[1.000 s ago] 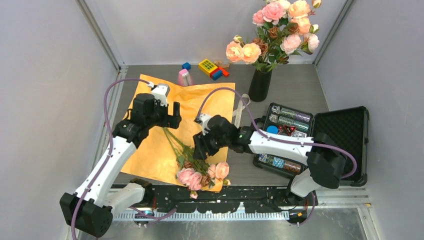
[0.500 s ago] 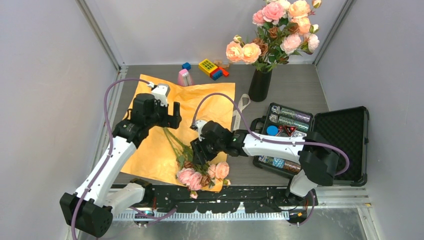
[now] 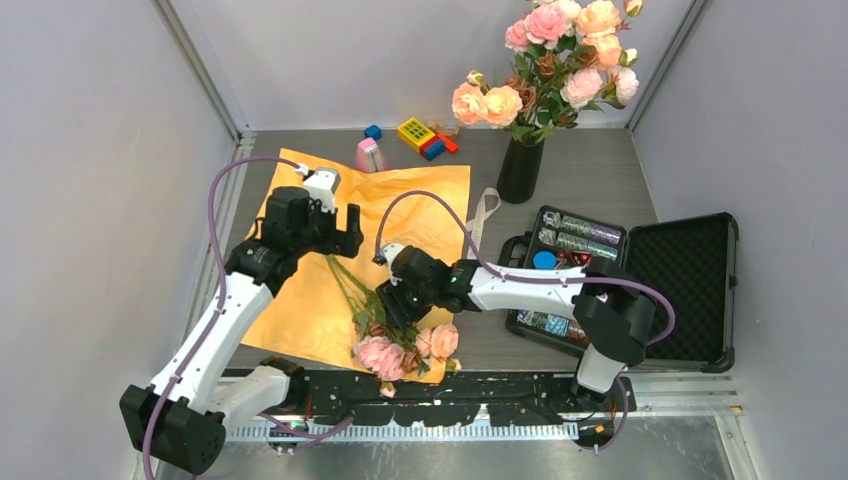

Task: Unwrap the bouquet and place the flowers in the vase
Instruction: Pick up the fake flower from the wrapping paper.

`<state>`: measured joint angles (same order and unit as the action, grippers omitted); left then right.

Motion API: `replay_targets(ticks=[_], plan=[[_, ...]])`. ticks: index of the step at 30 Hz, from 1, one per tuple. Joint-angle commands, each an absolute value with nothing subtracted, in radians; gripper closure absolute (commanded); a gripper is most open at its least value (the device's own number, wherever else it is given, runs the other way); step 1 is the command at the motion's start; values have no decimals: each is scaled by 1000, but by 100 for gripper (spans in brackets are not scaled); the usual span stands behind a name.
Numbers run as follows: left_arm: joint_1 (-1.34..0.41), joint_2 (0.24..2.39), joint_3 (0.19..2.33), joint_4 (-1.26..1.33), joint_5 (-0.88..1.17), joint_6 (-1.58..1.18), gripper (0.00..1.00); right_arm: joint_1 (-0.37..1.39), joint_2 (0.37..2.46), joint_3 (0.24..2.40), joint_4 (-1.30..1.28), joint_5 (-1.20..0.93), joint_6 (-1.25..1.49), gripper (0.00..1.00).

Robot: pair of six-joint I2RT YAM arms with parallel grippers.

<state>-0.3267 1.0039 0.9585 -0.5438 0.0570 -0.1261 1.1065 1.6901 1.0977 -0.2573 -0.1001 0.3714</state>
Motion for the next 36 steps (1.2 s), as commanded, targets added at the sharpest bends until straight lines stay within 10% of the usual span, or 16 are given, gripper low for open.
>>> replay_targets(ticks=[1,16,36], plan=[[-322,1005,957,-537,72,-120,0,1124,1706,1147,-268,-70,350,46],[-322,1007,957,-534,89,-117,0,1133,1648,1181,-327,-32,341,98],[-335,856,888,-384,516,-55,0,894,1452,1358,-658,-246,233,100]])
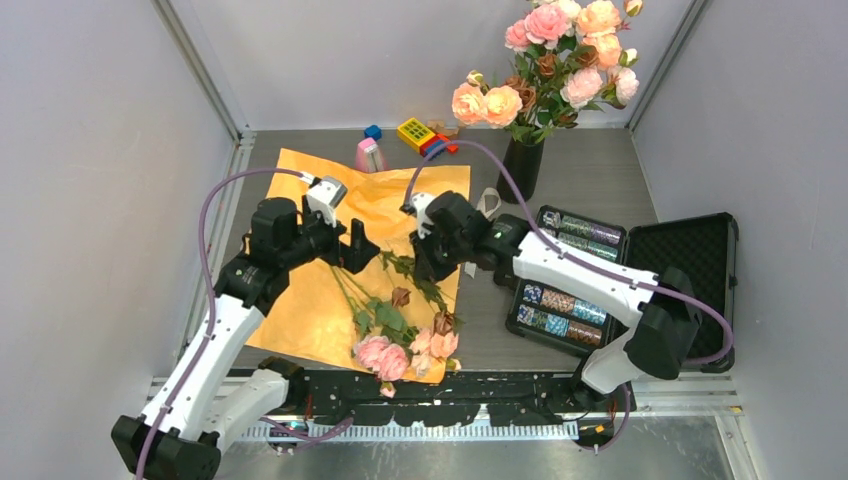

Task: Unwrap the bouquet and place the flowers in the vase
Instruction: Pick up the fake flower from the wrapping paper.

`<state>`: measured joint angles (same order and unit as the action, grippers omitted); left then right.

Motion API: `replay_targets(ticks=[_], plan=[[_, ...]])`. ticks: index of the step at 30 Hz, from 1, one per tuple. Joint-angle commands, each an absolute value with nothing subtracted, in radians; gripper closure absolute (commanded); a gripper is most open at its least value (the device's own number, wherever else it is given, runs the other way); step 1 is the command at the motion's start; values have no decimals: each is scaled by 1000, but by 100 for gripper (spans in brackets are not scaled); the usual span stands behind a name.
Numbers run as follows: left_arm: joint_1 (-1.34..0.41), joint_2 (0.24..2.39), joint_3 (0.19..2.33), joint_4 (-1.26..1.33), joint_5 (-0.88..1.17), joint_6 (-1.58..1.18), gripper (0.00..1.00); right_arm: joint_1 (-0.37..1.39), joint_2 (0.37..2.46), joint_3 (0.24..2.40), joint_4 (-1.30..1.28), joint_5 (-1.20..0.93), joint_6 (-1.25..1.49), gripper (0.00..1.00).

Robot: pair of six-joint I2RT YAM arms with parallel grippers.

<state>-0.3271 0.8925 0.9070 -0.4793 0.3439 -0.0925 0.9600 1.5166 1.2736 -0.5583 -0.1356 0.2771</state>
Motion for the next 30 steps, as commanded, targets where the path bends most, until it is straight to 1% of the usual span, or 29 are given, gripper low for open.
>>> replay_targets(ticks=[1,3,6,10,14,22,30], plan=[[-341,854,884,-378,547,-49,1,883,1446,1369,-676,-269,215,100],[-363,863,879,-374,589,-38,2,856,1441,1403,-737,-295,188,100],[-410,888,891,-400,592,-8,6,827,1438,1462,-840,-321,149,100],[-483,865,886,-430,481,63,7,811,1434,1528,-961,-357,108,100],[-531,791,854,-431,360,120,7,800,1420,1570,-1056,-408,77,100],[-627,688,812,-447,334,204,7,796,1367,1626,-1153,-527,45,100],[-735,699,807,-463,264,248,7,795,1356,1693,-1244,-646,6,100]])
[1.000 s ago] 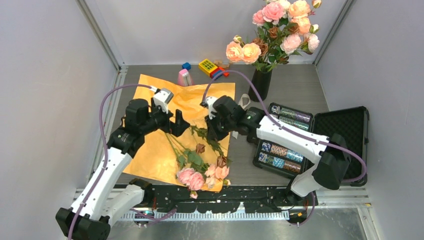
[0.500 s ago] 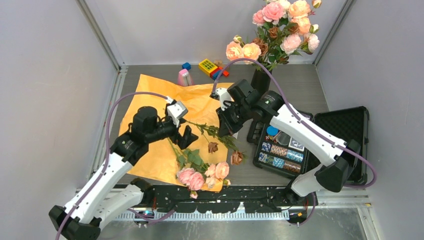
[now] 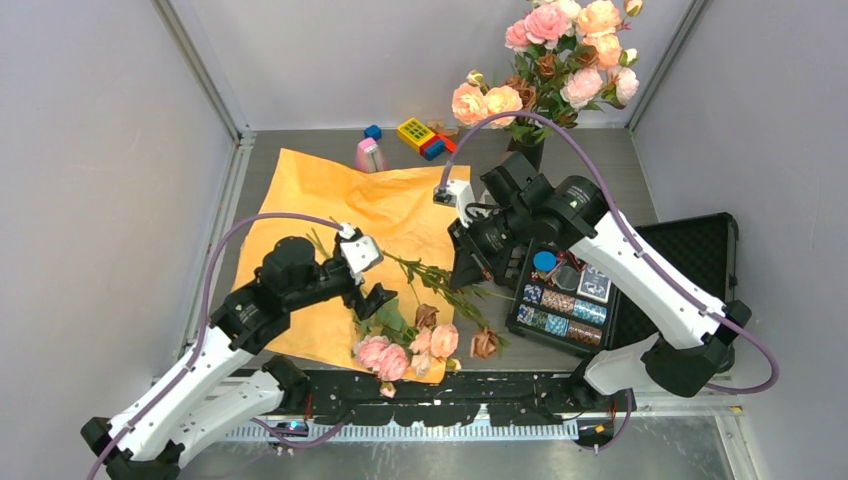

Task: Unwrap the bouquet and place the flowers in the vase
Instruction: Pick up the fake flower from the wrapping paper.

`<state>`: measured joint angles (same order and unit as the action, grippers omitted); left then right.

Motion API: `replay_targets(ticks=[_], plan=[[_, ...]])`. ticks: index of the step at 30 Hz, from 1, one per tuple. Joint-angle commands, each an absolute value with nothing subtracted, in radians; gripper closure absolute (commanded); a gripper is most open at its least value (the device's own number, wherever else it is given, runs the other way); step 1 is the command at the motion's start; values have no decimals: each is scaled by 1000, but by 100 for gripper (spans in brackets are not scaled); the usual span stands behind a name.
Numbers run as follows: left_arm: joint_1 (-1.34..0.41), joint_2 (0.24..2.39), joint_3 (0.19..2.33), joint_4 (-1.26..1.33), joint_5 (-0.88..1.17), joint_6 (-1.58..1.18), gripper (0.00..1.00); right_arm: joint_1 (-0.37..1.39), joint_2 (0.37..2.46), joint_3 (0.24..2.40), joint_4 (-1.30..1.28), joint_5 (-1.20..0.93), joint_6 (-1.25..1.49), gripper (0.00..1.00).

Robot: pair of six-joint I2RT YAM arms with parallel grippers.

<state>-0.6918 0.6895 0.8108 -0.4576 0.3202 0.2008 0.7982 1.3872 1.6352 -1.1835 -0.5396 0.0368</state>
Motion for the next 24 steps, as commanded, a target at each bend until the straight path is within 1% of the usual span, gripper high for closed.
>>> replay_targets(ticks=[1,7,13,15,18,21,24], plan=[[-747,703,807,-464,250,252,7,795,1354,1695,-1249,-668,-13,100],[-826,691,791,-450,174,270,7,795,1357,1690,-1262,-702,-28,100],[-886,718,784,-437,174,267,8,795,1385,1697,-1274,-751,-42,100],[-903,735,786,-437,176,265,11,796,1391,1700,-1277,-761,-45,100],[-922,755,791,-436,179,261,21,797,1398,1698,-1285,-773,-50,100],[-929,764,792,-431,184,255,26,798,1406,1694,-1286,-772,-50,100],[-935,773,797,-429,194,247,36,799,1411,1695,-1286,-772,-50,100]])
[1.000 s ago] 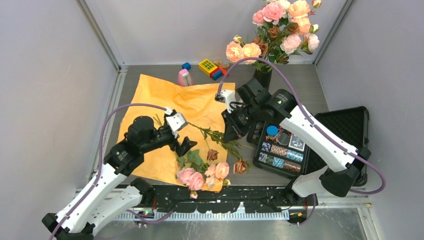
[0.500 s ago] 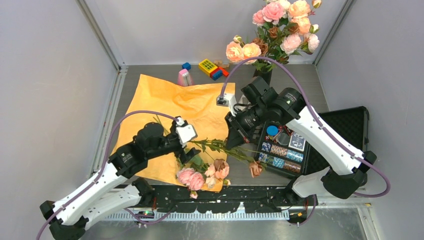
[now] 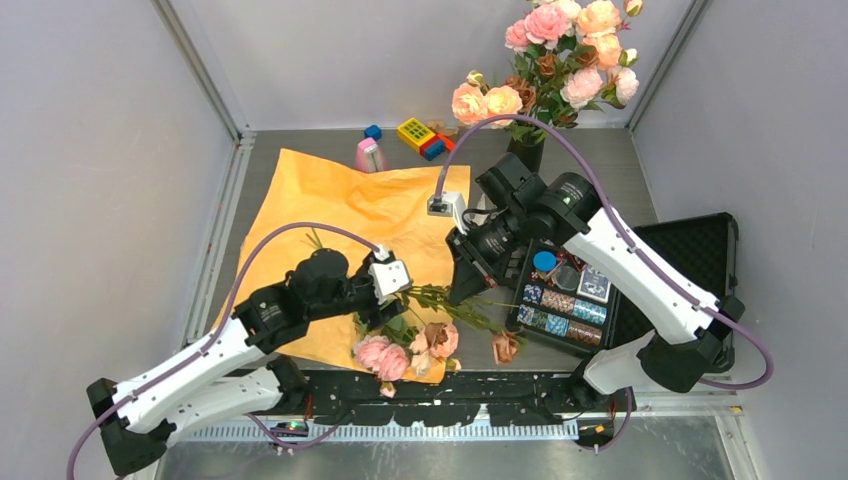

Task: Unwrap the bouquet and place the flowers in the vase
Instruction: Pick up the fake flower from the wrapping paper.

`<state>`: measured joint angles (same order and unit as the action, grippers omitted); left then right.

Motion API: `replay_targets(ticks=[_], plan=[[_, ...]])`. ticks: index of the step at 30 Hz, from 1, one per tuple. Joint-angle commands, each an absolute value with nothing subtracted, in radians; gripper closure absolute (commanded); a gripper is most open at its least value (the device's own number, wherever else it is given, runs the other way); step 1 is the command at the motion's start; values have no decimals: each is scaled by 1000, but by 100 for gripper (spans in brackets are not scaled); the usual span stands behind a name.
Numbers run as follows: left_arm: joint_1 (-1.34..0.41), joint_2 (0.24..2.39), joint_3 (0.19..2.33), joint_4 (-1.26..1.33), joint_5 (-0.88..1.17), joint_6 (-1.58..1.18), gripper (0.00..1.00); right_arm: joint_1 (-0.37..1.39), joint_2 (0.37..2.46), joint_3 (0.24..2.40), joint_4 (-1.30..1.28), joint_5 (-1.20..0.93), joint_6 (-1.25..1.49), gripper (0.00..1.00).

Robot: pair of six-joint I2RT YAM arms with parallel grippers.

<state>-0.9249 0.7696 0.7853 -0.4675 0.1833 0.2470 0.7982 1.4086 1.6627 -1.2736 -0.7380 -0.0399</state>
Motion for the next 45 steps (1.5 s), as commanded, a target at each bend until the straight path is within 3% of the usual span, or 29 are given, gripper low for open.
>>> replay_targets(ticks=[1,7,11,19,25,35,45], plan=[[-936,776,798,-430,198,246,40,799,1413,1695,-1286,-771,-50,100],[-936,807,814,-440,219,228,76,799,1425,1700,-1262,-694,-17,100],[-937,818,821,-445,220,218,99,799,1434,1707,-1228,-585,26,88],[-932,812,827,-445,161,183,100,794,1374,1697,-1075,-339,121,37],[-869,850,864,-471,112,157,100,786,1232,1618,-891,-141,193,15],[-528,916,936,-425,292,-58,100,785,1102,1369,-453,-103,389,10],[-430,952,985,-280,506,-267,100,789,1217,1242,-56,-221,657,16]])
